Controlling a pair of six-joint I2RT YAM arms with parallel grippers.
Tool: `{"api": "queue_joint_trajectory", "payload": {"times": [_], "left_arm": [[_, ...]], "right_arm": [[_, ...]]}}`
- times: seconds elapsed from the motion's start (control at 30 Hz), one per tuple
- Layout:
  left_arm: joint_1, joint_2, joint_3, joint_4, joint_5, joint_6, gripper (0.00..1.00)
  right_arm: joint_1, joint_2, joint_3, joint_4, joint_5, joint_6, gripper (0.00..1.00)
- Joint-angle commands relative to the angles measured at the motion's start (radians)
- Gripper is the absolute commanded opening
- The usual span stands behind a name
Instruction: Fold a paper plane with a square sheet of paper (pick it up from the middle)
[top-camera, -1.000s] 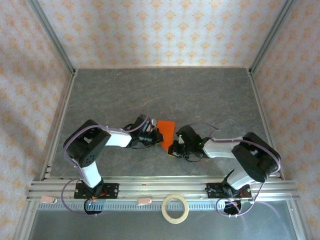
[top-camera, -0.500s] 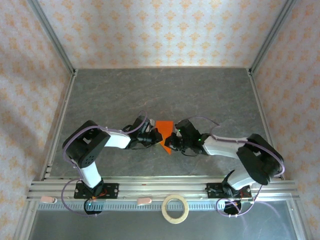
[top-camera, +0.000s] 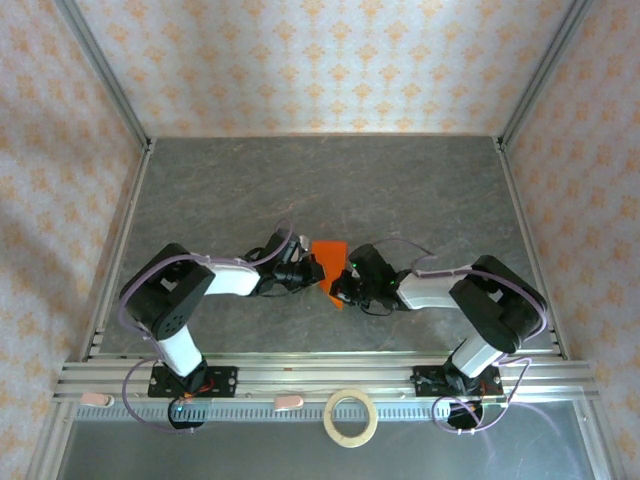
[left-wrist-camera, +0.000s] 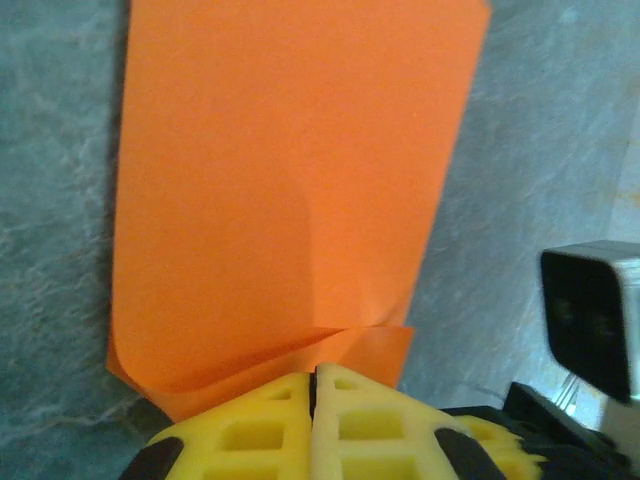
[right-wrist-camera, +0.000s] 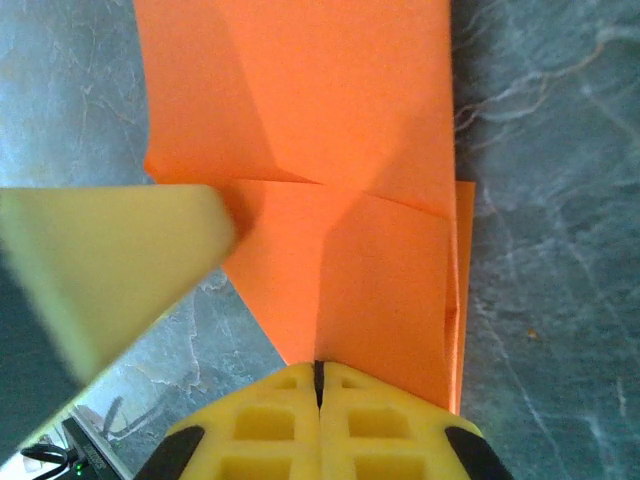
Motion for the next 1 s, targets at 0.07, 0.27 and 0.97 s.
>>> {"api": "queue_joint_trajectory", "payload": {"times": [0.07,0.27,0.97], "left_arm": [[0.002,-0.086,0.014,-0.02,-0.017,0.039,0.09],[-0.015,-0.029,0.002,0.025,0.032,0.027,0.05],[0.156,0.079,-0.035,0.021,0.013,0.115,0.03]], "right_arm": [[0.004,0.019,-0.041,-0.096,0.036,-0.017,0.0],[0.003,0.026,-0.033,-0.093,0.036,-0.017,0.0],[-0.005,0.026,-0.075,-0.083,0.022,-0.032,0.0]]}}
